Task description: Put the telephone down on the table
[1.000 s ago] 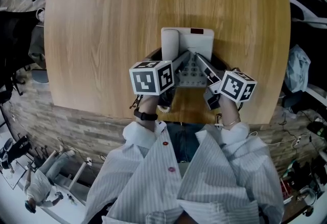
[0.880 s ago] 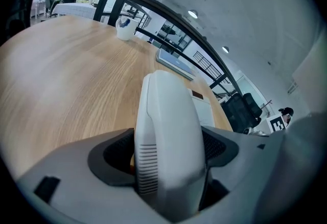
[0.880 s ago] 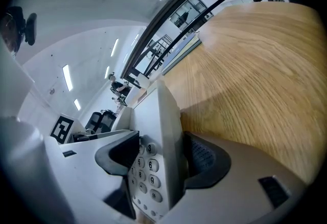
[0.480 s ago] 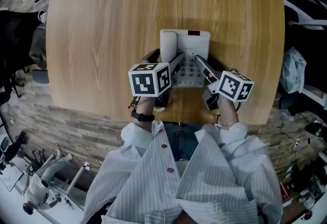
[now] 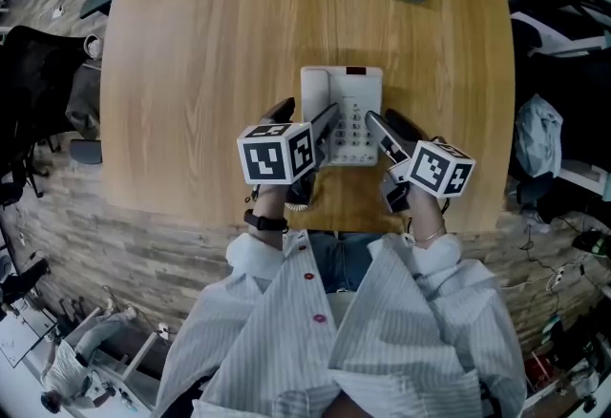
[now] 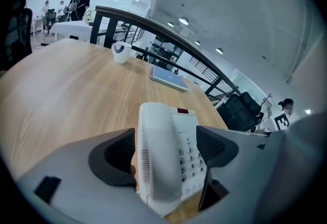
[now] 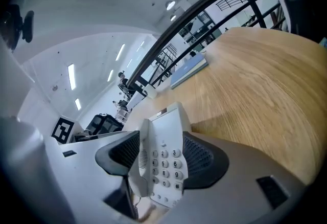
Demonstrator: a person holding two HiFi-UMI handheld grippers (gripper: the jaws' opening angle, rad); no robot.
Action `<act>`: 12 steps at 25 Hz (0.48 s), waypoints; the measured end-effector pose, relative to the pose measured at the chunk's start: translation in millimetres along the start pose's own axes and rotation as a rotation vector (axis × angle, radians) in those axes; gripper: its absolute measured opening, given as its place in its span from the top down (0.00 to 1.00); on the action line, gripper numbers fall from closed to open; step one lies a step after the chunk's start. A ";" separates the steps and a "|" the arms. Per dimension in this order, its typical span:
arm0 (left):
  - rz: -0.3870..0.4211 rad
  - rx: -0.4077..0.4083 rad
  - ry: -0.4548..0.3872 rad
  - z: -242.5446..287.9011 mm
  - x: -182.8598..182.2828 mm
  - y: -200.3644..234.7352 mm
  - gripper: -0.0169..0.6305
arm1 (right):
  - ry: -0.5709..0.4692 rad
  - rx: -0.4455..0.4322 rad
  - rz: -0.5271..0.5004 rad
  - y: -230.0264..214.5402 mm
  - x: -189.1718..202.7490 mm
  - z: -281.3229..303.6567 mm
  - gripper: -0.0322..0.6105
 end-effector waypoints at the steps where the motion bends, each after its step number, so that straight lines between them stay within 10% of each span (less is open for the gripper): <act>1: 0.003 0.006 -0.008 -3.4 -2.5 -3.4 0.38 | -0.009 -0.010 -0.005 5.9 -2.8 -1.9 0.52; 12: 0.006 0.133 -0.178 -61.7 -57.0 -57.3 0.45 | -0.098 -0.199 -0.061 89.2 -38.9 -27.7 0.53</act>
Point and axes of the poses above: the fingertips, and each gripper's own axes: z forward along the fingers, y to its left, x out of its underside, the point moved 2 cm from there along -z, backward along the fingers, and after that the axes turned 15 degrees about -y, right-handed, at the moved point
